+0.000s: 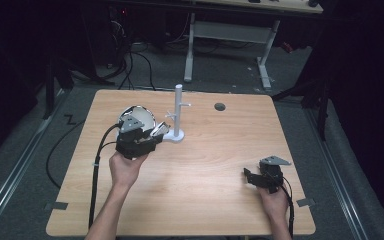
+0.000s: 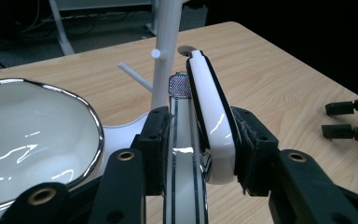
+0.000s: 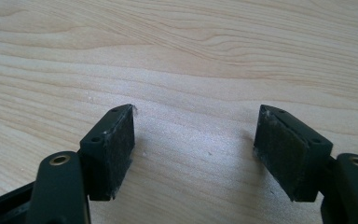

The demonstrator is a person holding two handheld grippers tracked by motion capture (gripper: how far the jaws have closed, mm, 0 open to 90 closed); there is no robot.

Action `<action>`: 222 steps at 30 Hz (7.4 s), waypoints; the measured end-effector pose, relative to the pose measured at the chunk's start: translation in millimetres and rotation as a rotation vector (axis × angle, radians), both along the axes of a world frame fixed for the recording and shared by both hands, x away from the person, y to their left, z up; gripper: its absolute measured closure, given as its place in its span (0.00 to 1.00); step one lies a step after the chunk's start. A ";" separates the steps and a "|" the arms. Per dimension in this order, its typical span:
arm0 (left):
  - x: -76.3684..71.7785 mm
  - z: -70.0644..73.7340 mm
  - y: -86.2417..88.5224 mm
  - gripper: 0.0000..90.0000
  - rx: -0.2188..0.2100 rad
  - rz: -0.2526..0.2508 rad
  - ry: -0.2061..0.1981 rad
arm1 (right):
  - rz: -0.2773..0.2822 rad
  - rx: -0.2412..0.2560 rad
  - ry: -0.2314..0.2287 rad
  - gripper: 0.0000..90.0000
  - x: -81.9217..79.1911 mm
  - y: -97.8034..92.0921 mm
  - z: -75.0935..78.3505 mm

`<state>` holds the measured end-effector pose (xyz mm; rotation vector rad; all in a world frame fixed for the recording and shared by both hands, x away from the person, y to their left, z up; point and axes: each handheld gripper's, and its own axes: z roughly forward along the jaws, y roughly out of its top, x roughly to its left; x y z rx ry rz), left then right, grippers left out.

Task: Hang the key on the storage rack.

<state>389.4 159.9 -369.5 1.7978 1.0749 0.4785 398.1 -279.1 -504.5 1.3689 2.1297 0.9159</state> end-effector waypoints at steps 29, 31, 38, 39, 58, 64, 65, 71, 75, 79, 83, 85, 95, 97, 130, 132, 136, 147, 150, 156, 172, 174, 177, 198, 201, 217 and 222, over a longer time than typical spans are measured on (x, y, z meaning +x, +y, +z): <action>28.2 10.9 0.0 0.67 -0.013 0.060 -0.044 | 0.001 0.000 0.000 0.32 0.0 -0.1 0.0; 29.1 10.1 -0.3 0.67 -0.009 0.063 -0.044 | 0.001 0.000 0.000 0.32 0.0 -0.1 0.0; 31.4 6.9 1.6 0.67 0.022 0.080 -0.038 | 0.003 -0.001 -0.001 0.32 0.1 -0.2 0.0; 31.2 6.4 0.9 0.67 0.024 0.081 -0.040 | 0.001 0.000 0.000 0.32 0.0 -0.1 0.0; 23.9 -9.0 4.7 0.67 0.022 0.087 -0.026 | 0.002 -0.002 -0.001 0.32 0.0 0.0 0.0; 23.3 -12.6 3.7 0.67 0.019 0.083 -0.019 | 0.003 -0.002 -0.002 0.32 0.1 0.0 0.0; 22.9 -14.5 4.2 0.67 0.013 0.085 -0.015 | 0.001 -0.002 0.000 0.32 -0.1 0.1 0.0; 23.0 -19.6 3.2 0.67 0.013 0.083 -0.003 | 0.000 -0.003 0.000 0.32 -0.1 0.2 0.0; 23.8 -22.9 -0.6 0.67 0.022 0.079 0.002 | 0.000 -0.002 0.000 0.32 -0.1 0.2 0.0; 27.0 -27.3 -6.5 0.67 0.020 0.067 0.011 | 0.001 -0.002 0.000 0.32 0.0 0.1 0.0; 29.3 -30.9 -11.2 0.67 0.036 0.059 0.021 | 0.001 -0.002 0.000 0.32 -0.1 0.0 0.0; 29.6 -31.8 -12.7 0.67 0.039 0.058 0.023 | 0.001 -0.002 -0.001 0.32 -0.1 -0.1 0.0; 33.7 -37.0 -17.9 0.66 0.055 0.053 0.040 | 0.001 -0.001 0.000 0.32 -0.1 -0.1 0.0; 35.3 -40.0 -20.5 0.66 0.056 0.051 0.048 | 0.001 -0.001 0.000 0.32 -0.1 -0.1 0.0; 48.2 -69.6 -32.9 0.65 0.116 0.045 0.160 | 0.002 0.000 0.000 0.32 -0.1 -0.1 0.0; 47.8 -71.6 -32.8 0.65 0.115 0.045 0.164 | 0.002 0.000 0.000 0.32 -0.1 -0.1 0.0; 47.3 -73.6 -30.9 0.65 0.114 0.046 0.170 | 0.002 0.000 0.000 0.32 -0.1 -0.1 0.0; 46.3 -75.0 -29.3 0.64 0.111 0.053 0.167 | 0.002 -0.002 0.000 0.32 -0.2 0.0 0.0; 44.9 -76.1 -29.2 0.64 0.111 0.053 0.165 | 0.002 -0.002 0.000 0.32 -0.2 -0.1 0.0; 35.8 -71.2 -27.9 0.54 0.114 0.072 0.138 | 0.002 -0.002 0.000 0.32 -0.2 0.1 0.0; 11.9 -53.0 -11.5 0.50 0.066 0.079 0.077 | 0.002 -0.003 0.000 0.32 -0.2 0.1 0.0; 8.1 -50.8 -8.6 0.50 0.066 0.078 0.069 | 0.002 -0.004 0.000 0.32 -0.2 0.1 0.0; 5.5 -50.0 -6.0 0.50 0.059 0.082 0.065 | 0.002 -0.004 0.000 0.32 -0.2 0.1 0.0; -12.3 -45.3 14.6 0.51 0.013 0.117 0.034 | 0.002 -0.004 0.000 0.32 -0.3 0.2 0.0; -14.5 -44.5 17.8 0.51 0.004 0.125 0.028 | 0.002 -0.004 0.000 0.32 -0.2 0.1 0.0; -26.4 -41.6 33.3 0.51 -0.014 0.157 0.016 | 0.001 -0.005 0.000 0.32 -0.2 0.2 0.0; -30.6 -40.9 37.3 0.51 -0.023 0.167 0.009 | 0.001 -0.005 0.000 0.32 -0.2 0.2 0.0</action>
